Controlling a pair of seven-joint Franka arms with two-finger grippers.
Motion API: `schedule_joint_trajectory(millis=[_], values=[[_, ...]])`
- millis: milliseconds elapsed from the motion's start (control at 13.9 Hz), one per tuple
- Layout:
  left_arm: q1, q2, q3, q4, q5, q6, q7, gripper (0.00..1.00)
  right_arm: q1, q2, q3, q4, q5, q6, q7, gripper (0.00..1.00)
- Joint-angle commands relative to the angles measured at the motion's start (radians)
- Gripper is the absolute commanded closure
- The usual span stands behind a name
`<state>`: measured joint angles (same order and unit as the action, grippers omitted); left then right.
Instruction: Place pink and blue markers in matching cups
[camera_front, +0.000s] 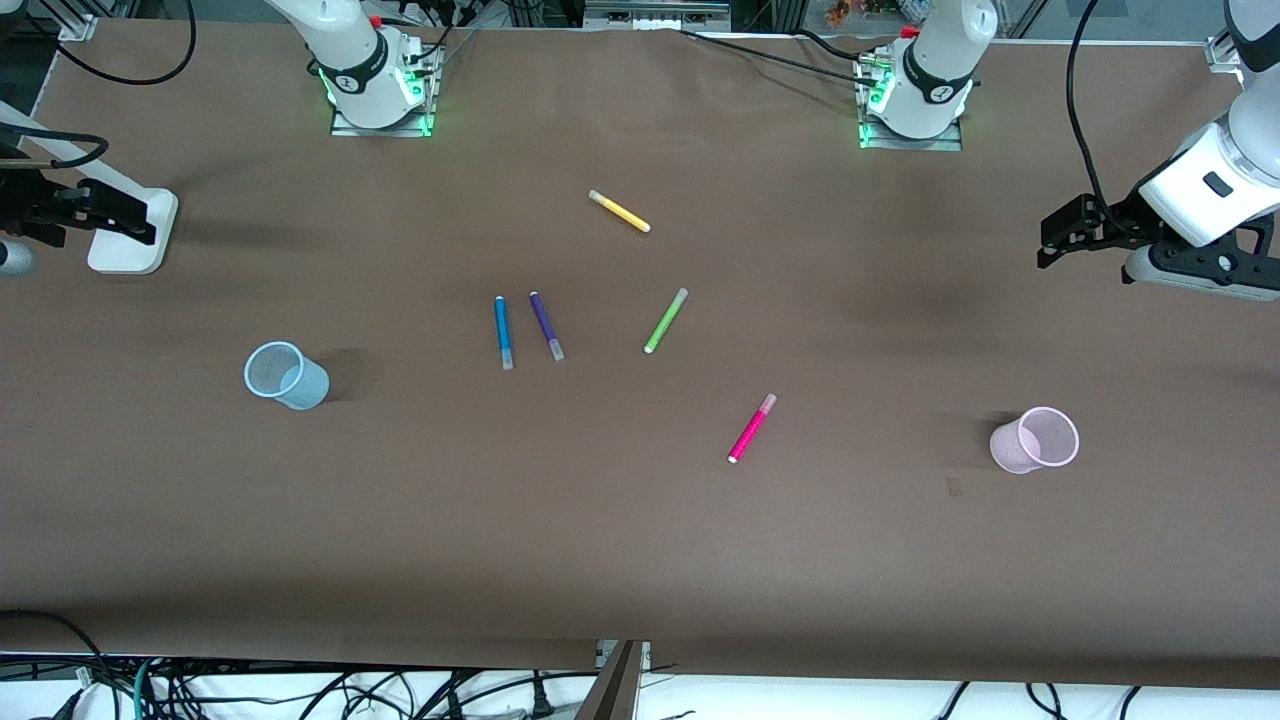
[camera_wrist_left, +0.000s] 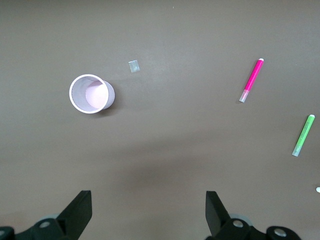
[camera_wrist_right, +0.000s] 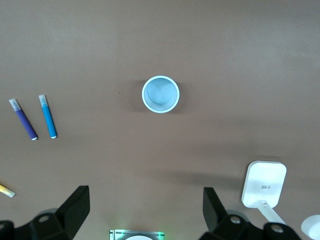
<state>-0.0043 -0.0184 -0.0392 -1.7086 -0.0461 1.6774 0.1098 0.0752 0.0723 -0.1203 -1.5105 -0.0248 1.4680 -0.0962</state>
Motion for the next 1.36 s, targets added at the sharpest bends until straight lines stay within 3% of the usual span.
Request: schedule_joint_trajectory(millis=[0, 934, 1293], values=[[0.003, -0.014, -0.001, -0.002, -0.017, -0.007, 0.018, 0.0, 0.001, 0.011, 0.008, 0.024, -0.006, -0.005, -0.008, 0.0], [0.003, -0.014, -0.002, -0.002, -0.017, -0.005, 0.013, 0.0, 0.005, 0.012, 0.008, 0.022, -0.003, -0.005, 0.01, 0.0], [0.003, -0.012, -0.005, -0.002, -0.017, -0.005, 0.008, 0.0, 0.011, 0.057, 0.014, 0.022, -0.003, 0.011, 0.012, 0.0]])
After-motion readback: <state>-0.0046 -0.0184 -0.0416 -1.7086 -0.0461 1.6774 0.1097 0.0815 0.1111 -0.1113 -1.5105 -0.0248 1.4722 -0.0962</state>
